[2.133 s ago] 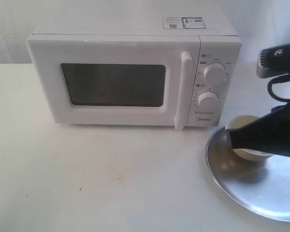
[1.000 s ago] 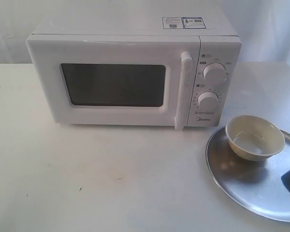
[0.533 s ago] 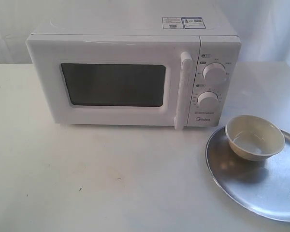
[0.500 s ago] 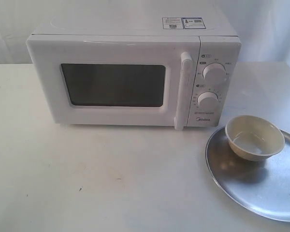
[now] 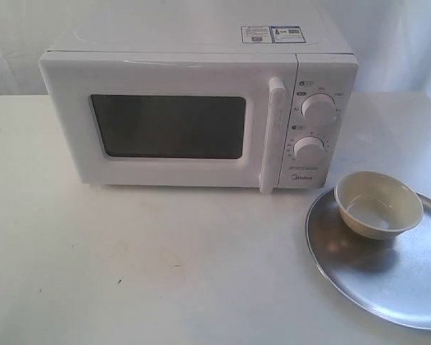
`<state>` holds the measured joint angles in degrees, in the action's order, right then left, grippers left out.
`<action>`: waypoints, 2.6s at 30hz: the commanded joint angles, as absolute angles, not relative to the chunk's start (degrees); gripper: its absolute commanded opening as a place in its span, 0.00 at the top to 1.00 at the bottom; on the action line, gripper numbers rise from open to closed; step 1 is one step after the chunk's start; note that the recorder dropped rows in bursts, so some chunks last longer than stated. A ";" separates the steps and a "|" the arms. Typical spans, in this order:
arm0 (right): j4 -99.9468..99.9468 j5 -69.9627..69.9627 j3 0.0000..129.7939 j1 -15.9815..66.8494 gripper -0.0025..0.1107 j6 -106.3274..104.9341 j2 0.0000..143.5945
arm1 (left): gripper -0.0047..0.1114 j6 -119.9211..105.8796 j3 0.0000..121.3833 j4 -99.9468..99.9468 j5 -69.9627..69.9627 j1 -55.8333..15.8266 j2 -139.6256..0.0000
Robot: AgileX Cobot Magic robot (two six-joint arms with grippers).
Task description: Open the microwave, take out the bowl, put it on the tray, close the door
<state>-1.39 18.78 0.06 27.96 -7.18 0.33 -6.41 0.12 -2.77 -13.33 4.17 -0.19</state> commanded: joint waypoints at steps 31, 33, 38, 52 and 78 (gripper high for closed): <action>2.17 19.30 0.00 12.51 0.98 -2.32 0.00 | 0.96 -6.21 0.00 -2.55 -13.29 3.94 0.00; 2.33 19.21 0.00 12.52 0.98 -2.32 0.00 | 0.96 -6.21 0.00 -2.55 -13.29 3.94 0.00; 2.21 19.21 0.00 12.52 0.98 -2.32 0.00 | 0.96 -6.21 0.00 -2.55 -13.29 3.94 0.00; 2.21 19.21 0.00 12.52 0.98 -2.32 0.00 | 0.96 -6.21 0.00 -2.55 -13.29 3.94 0.00; 2.21 19.21 0.00 12.52 0.98 -2.32 0.00 | 0.96 -6.21 0.00 -2.55 -13.29 3.94 0.00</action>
<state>1.82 19.34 0.06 13.00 -2.58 0.33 -6.41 0.12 -2.77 -13.33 4.17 -0.19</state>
